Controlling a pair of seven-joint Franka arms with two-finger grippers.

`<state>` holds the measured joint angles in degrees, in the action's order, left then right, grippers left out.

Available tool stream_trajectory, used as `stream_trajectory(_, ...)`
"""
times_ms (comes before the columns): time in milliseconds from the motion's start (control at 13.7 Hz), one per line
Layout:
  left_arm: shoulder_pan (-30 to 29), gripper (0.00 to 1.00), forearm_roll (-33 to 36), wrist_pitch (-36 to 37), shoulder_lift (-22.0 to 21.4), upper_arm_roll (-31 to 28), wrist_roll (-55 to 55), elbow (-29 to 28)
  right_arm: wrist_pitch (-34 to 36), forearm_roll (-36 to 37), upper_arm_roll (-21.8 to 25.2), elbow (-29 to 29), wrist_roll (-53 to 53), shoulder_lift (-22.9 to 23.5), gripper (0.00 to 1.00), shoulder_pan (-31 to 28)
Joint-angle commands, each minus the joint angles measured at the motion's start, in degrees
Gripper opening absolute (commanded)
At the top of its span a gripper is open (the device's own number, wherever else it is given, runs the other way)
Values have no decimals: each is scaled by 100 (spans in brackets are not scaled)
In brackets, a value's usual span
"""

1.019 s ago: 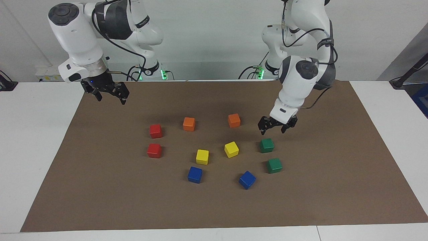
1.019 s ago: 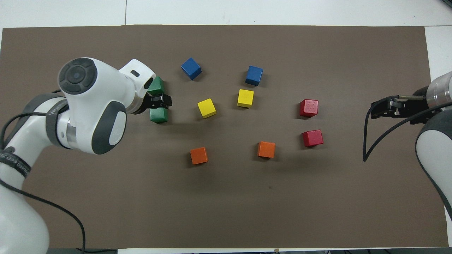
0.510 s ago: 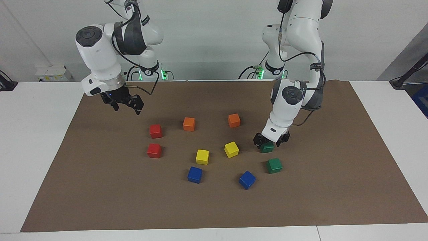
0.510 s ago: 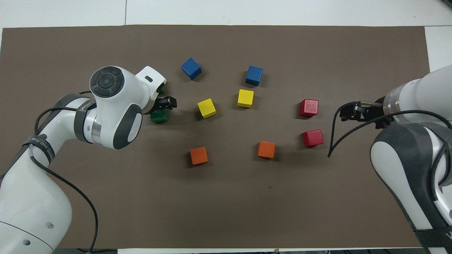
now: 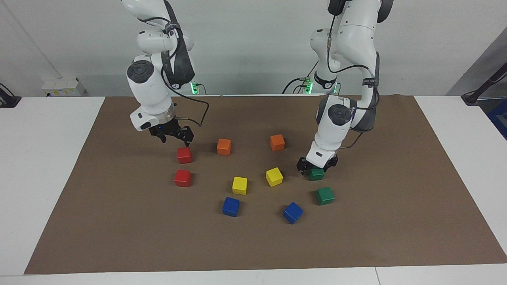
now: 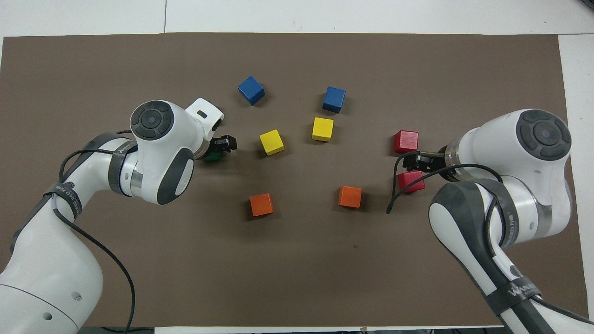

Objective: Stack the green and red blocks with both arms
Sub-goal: 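Grasp the red block with the right gripper while the left gripper lifts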

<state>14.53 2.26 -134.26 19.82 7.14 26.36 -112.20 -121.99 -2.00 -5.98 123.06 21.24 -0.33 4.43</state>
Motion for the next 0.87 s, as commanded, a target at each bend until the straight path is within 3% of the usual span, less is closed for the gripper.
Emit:
stream_trajectory(0, 76, 78, 143, -153, -145, -73, 158, -267, -596, -72, 9, 515, -855, -108, 100, -21)
stream_trajectory(73, 76, 60, 161, -153, -153, -73, 158, -311, -685, -72, 1, 622, -884, -108, 100, -13)
stream_trajectory(218, 76, 0, 161, -153, -162, -73, 132, -364, -730, -72, 9, 666, -919, -82, 100, -21)
stream_trajectory(582, -203, 0, 161, 30, -293, -90, 36, -163, -1151, -72, 9, 903, -1034, 120, 100, -21)
stream_trajectory(801, -906, 0, 109, 1020, -452, -55, -759, 495, -1380, -72, 9, 1000, -1025, 252, 100, -13)
